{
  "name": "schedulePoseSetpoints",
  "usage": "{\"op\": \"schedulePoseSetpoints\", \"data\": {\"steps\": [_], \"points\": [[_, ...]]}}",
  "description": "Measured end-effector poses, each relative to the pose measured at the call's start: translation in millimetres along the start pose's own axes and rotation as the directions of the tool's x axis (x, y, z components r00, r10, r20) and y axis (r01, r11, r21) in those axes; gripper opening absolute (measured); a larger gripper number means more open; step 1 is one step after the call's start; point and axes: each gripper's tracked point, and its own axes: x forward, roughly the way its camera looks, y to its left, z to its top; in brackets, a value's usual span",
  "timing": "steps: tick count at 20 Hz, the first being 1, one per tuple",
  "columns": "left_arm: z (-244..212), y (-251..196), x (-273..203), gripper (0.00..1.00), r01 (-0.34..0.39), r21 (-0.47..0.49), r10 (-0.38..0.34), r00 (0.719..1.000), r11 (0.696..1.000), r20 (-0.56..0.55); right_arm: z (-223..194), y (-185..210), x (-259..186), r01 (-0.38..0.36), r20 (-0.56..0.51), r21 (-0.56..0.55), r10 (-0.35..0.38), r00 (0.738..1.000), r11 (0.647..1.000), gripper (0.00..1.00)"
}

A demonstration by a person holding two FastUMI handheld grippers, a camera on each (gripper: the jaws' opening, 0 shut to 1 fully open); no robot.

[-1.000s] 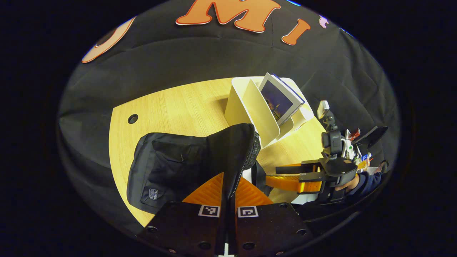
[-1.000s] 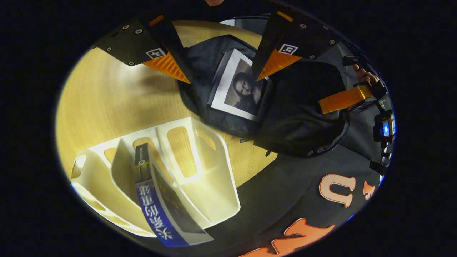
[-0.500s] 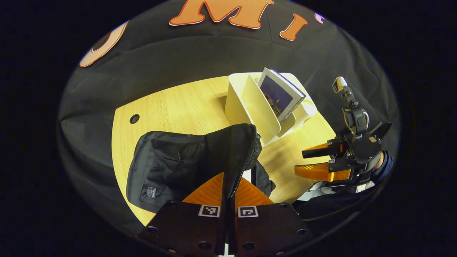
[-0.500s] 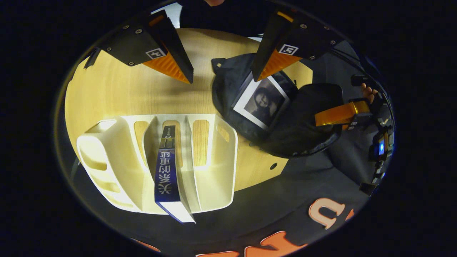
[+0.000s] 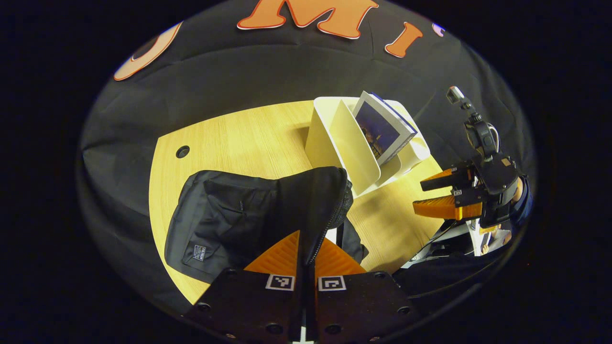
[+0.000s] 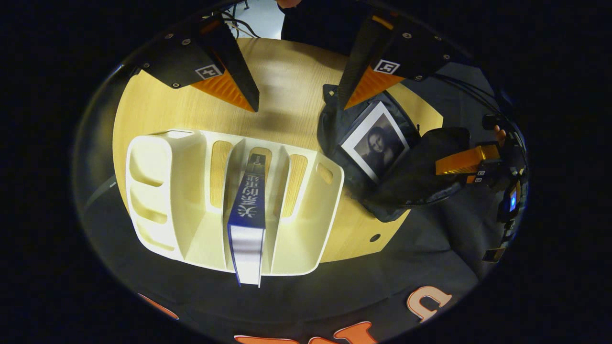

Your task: Open the schoolbag, grab two books from the bookshelf and put them into the schoolbag.

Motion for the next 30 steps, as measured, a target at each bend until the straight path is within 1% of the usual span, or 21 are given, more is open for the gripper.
{"op": "schedulePoseSetpoints", "data": {"steps": [3, 6, 9, 12, 18, 21, 23, 26, 27, 28, 29, 30], "points": [[1.8, 0.6, 1.6, 0.04, -0.005, -0.002, 0.005, 1.000, 1.000, -0.005, 21.7, -18.1, -6.9, 0.041, -0.004, -0.022, -0.041, 0.999, 0.999, 0.99], [1.1, 1.2, 1.8, 0.04, -0.005, -0.010, 0.005, 1.000, 1.000, -0.002, 45.4, -28.8, -14.9, 0.056, -0.007, -0.034, -0.056, 0.998, 0.998, 0.99], [0.8, 2.0, 0.9, 0.04, -0.011, -0.035, 0.012, 1.000, 0.999, 0.006, 61.5, -36.6, -15.5, 0.071, -0.020, -0.021, -0.071, 0.997, 0.997, 0.99], [-0.5, 2.4, 0.2, 0.04, -0.010, -0.048, 0.011, 1.000, 0.999, 0.017, 75.8, -41.6, -9.4, 0.065, -0.047, 0.008, -0.065, 0.997, 0.998, 0.99], [-0.9, 6.9, -3.3, 0.04, -0.019, -0.066, 0.021, 0.999, 0.998, 0.030, 116.2, -49.2, 5.4, 0.096, -0.057, 0.032, -0.094, 0.994, 0.995, 0.99], [-0.8, 7.9, -4.1, 0.04, -0.019, -0.076, 0.022, 0.999, 0.997, 0.034, 129.9, -49.0, 14.0, 0.106, -0.076, 0.037, -0.103, 0.992, 0.994, 0.98], [-1.0, 8.8, -4.7, 0.04, -0.019, -0.075, 0.022, 0.999, 0.997, 0.034, 137.8, -50.2, 20.2, 0.111, -0.088, 0.061, -0.105, 0.991, 0.992, 0.96], [-1.3, 9.5, -3.9, 0.04, -0.018, -0.081, 0.021, 0.999, 0.997, 0.032, 145.3, -55.7, 30.8, 0.132, -0.096, 0.102, -0.122, 0.988, 0.986, 0.91], [-1.5, 9.8, -4.4, 0.04, -0.018, -0.084, 0.020, 0.999, 0.996, 0.031, 147.7, -55.8, 33.5, 0.129, -0.101, 0.115, -0.118, 0.988, 0.985, 0.85], [-0.6, 10.5, -4.1, 0.04, -0.018, -0.090, 0.020, 0.999, 0.996, 0.029, 149.7, -58.1, 35.1, 0.135, -0.106, 0.132, -0.121, 0.987, 0.982, 0.82], [-0.8, 10.8, -4.5, 0.04, -0.018, -0.095, 0.021, 0.999, 0.995, 0.029, 149.7, -61.0, 38.4, 0.144, -0.112, 0.146, -0.129, 0.985, 0.979, 0.75], [0.0, 10.9, -4.9, 0.04, -0.019, -0.095, 0.021, 0.999, 0.995, 0.030, 149.1, -64.0, 39.6, 0.155, -0.117, 0.155, -0.138, 0.984, 0.976, 0.71]]}}
